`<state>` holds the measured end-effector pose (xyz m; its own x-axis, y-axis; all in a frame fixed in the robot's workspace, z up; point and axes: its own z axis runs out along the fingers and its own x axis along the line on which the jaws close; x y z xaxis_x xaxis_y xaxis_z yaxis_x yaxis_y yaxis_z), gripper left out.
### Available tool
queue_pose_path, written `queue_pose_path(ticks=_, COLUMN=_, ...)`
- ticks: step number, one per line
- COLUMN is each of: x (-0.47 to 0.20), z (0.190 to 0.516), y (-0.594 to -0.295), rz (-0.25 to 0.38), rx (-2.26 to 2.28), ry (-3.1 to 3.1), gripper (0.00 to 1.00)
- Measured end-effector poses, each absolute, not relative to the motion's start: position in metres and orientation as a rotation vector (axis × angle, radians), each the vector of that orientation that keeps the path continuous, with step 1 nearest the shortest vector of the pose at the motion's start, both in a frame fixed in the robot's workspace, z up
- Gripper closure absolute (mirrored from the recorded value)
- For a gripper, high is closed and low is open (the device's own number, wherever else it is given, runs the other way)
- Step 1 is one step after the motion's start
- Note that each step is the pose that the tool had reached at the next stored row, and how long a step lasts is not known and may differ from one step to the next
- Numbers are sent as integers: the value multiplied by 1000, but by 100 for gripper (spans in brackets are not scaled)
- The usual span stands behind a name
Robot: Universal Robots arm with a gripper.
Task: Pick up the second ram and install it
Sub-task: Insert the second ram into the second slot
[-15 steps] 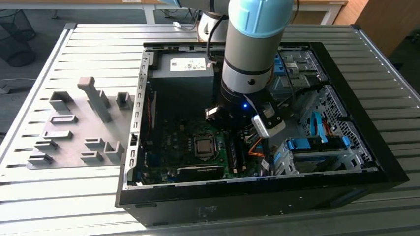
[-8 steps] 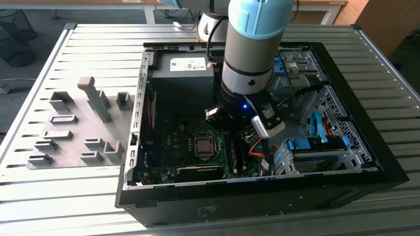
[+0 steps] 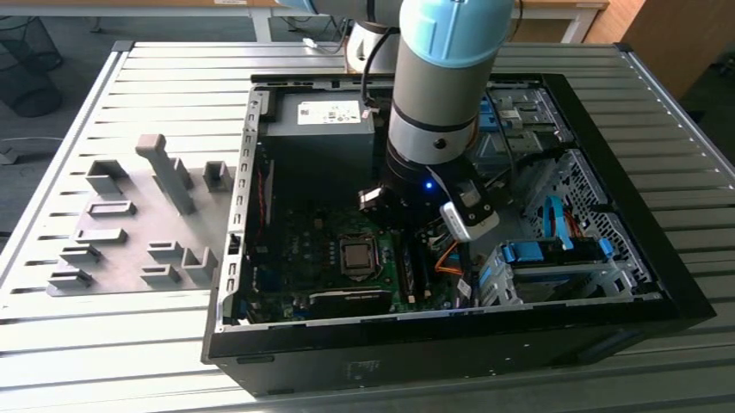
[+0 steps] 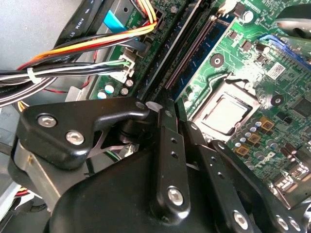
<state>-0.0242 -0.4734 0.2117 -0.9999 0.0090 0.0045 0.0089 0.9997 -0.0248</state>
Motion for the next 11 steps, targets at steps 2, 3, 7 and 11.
queue_pose_path(ticks=2, x=-24, z=212, y=-473, rz=39, rx=-15, ry=-3137, gripper=86)
queue_pose_path(ticks=3, x=-24, z=212, y=-473, rz=39, rx=-15, ry=-3137, gripper=86)
queue_pose_path(ticks=7, x=-24, z=212, y=-473, rz=39, rx=-18, ry=-3136, gripper=86)
queue_pose_path(ticks=11, x=-24, z=212, y=-473, rz=39, rx=-23, ry=-3135, gripper=86)
